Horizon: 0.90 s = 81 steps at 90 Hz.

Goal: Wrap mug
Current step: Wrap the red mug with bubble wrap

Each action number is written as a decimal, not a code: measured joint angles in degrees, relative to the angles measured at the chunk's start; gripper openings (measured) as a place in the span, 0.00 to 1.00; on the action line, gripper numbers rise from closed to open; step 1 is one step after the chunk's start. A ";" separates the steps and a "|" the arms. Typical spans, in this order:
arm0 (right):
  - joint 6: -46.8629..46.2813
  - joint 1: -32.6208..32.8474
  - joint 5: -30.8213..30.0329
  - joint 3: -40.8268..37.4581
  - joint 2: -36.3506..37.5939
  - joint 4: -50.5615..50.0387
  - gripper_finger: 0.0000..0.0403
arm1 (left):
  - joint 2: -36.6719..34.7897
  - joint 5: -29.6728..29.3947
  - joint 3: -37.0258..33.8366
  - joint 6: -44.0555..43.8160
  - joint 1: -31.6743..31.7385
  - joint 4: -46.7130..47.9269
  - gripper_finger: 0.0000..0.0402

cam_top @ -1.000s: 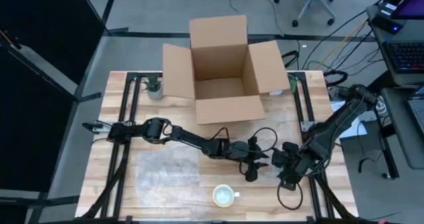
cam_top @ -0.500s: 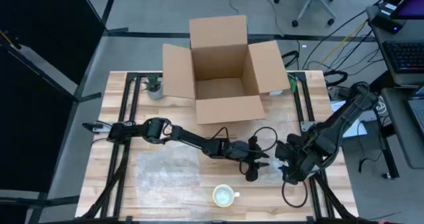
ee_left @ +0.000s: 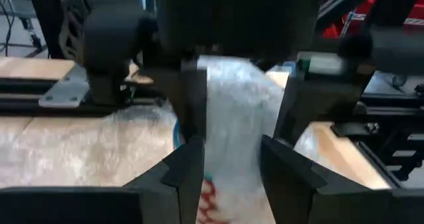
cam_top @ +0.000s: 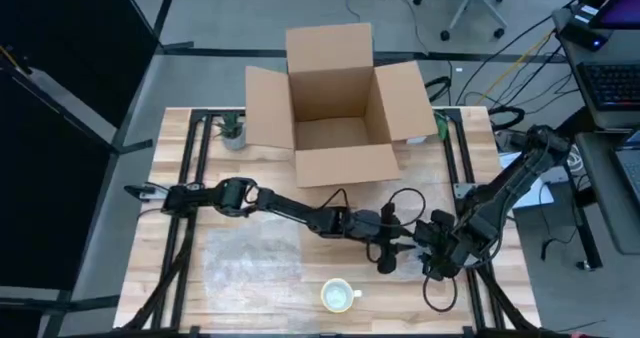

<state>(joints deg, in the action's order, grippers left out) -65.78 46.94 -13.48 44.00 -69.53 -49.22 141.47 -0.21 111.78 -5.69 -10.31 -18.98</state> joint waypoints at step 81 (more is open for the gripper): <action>4.80 -1.22 -0.24 5.75 1.84 -4.57 0.56 | 5.05 -3.28 9.25 4.52 -0.11 12.90 0.32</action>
<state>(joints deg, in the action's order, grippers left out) -60.97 45.71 -13.71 49.74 -67.69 -53.78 146.52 -3.49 121.03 -1.16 -10.41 -6.07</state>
